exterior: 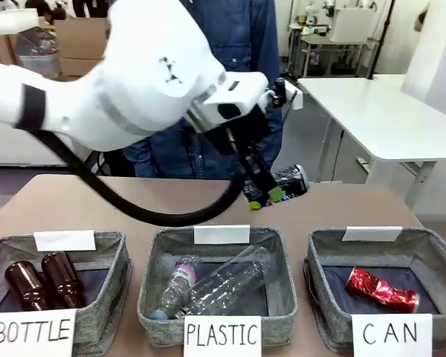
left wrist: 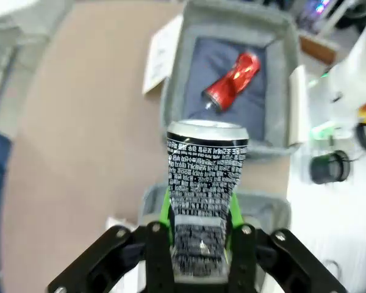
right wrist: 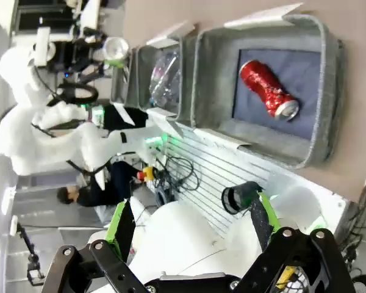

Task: Sort the can waste into the basket.
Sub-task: Pick up the can waste from the table and place it in the right Fabric basket.

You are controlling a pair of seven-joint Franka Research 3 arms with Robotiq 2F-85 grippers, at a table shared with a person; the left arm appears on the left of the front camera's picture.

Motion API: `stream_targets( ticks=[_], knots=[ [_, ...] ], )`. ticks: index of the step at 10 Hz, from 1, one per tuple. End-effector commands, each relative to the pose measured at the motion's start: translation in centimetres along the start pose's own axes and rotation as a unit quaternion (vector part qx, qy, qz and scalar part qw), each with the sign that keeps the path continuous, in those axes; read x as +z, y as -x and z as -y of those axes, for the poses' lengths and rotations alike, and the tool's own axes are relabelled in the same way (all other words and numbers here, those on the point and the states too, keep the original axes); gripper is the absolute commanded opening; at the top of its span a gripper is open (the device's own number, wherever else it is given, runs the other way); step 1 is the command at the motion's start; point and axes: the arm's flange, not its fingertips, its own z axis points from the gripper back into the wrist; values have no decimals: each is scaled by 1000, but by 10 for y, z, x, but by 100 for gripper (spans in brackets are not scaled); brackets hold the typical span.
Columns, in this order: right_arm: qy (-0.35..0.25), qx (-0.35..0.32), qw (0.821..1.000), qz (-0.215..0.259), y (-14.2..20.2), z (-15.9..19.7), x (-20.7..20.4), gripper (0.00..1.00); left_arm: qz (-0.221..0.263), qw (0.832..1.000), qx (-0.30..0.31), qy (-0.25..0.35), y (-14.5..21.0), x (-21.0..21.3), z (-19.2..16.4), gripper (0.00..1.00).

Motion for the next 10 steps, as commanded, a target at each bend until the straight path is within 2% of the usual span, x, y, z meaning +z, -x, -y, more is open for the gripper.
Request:
stream_targets(
  ticks=[1,3,4,6,10],
  knots=[
    [-9,32,998,-60,-11,-27,-23,100,11,1000,2,28,-32,-34,6,37],
    [-9,32,998,-60,-11,-27,-23,100,11,996,59,68,-55,-82,25,37],
    [-9,32,998,-60,-11,-27,-23,100,10,994,83,65,-65,-97,32,37],
    [-9,32,998,-60,-11,-27,-23,100,23,998,61,26,-72,-116,50,37],
    [-9,32,998,-60,-11,-27,-23,100,39,998,45,29,-76,-125,52,37]
  ],
)
